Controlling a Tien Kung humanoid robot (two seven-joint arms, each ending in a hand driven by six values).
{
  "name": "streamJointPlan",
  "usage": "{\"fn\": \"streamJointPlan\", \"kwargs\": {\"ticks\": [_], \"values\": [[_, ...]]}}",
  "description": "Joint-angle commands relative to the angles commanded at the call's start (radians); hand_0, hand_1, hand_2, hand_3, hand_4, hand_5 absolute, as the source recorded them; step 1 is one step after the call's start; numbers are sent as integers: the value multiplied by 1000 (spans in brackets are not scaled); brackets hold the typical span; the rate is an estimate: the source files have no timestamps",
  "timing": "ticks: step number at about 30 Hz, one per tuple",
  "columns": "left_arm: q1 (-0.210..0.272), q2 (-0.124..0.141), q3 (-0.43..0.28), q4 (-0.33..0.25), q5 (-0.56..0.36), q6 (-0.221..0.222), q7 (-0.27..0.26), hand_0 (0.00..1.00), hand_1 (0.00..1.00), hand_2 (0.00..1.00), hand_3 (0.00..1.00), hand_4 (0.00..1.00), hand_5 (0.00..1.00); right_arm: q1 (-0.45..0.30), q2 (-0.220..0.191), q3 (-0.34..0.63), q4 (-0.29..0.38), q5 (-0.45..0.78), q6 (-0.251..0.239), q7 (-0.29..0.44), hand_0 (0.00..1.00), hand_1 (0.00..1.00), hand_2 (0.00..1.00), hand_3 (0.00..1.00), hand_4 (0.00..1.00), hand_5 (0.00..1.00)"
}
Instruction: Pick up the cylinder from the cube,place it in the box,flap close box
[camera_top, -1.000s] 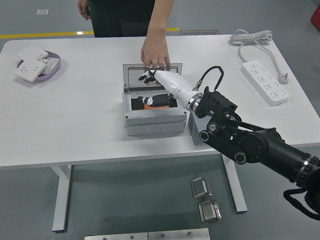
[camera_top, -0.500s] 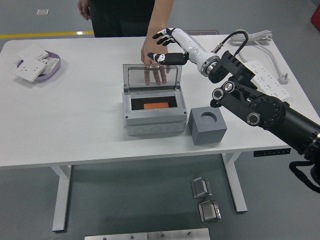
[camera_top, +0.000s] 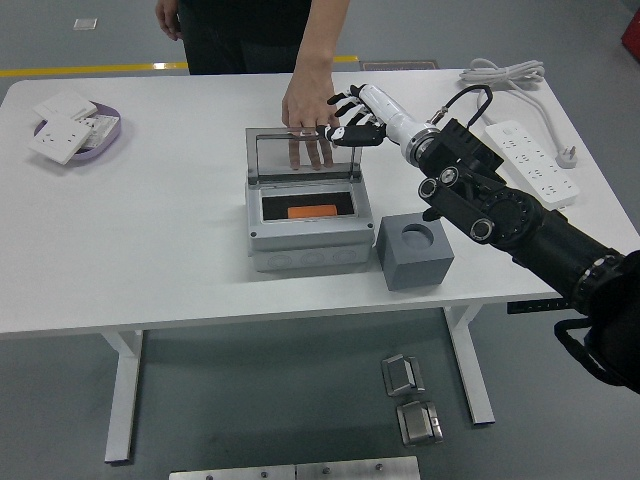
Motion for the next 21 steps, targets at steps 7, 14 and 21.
{"fn": "streamJointPlan", "kwargs": {"ticks": [7, 14, 21], "values": [[0, -2, -2, 0, 0, 0, 0, 584, 617, 568, 609, 655, 301, -3, -14, -33, 52, 0, -7, -4, 620, 613, 655, 721, 742, 381], [1, -1, -2, 0, -2, 0, -2, 584, 617, 568, 608, 652, 294, 1, -38, -67, 150, -29, -12, -17, 628, 611, 652, 718, 742, 379], [2, -2, 0, 0, -6, 0, -3, 584, 617, 568, 608, 653, 293, -5, -60, -104, 221, -70, 3, -45, 620, 614, 649, 718, 742, 382]]}}
